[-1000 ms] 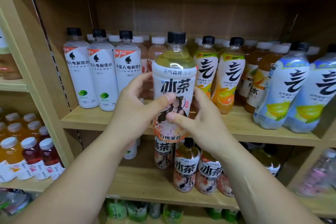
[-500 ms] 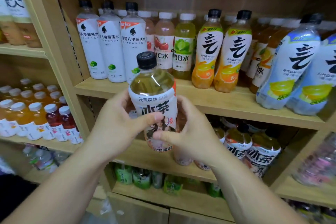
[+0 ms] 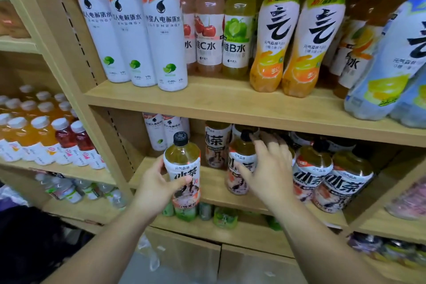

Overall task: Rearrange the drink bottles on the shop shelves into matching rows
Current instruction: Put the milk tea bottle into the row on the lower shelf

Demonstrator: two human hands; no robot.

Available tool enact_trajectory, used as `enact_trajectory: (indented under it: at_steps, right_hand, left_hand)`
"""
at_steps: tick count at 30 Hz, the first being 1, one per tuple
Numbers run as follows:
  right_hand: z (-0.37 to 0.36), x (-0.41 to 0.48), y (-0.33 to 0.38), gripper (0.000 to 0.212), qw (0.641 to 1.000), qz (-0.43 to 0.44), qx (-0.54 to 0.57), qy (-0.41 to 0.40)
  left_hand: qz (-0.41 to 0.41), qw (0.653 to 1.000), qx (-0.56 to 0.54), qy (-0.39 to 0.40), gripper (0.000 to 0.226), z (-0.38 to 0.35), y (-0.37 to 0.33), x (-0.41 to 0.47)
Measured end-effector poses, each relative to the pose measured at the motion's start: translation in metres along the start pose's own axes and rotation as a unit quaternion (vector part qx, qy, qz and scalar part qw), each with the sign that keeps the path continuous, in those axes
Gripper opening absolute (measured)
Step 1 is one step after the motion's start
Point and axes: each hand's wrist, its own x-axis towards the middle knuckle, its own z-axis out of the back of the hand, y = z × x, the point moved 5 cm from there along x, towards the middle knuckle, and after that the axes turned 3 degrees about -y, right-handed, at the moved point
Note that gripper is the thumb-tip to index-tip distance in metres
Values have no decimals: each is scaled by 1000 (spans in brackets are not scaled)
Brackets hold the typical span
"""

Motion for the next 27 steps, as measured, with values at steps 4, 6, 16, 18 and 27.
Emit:
enact_trajectory:
  at_steps: [4, 6, 16, 18, 27]
  right_hand:
    - [-21, 2, 1, 93, 998, -4, -62, 29]
    - [-28, -1, 1, 99, 998, -8, -65, 7]
    - [-42, -7, -8, 110, 997, -18, -74, -27]
    - [-43, -8, -8, 110, 997, -25, -73, -26]
    - [-43, -8, -6, 110, 995, -26, -85, -35]
  left_hand:
    - [3, 998, -4, 59, 61, -23, 14, 30]
    - [3, 996, 5, 92, 62, -33, 20, 44]
    - [52, 981, 55, 176, 49, -68, 46, 93]
    - [50, 981, 67, 177, 52, -72, 45, 98]
    - [36, 977, 120, 171, 43, -77, 42, 97]
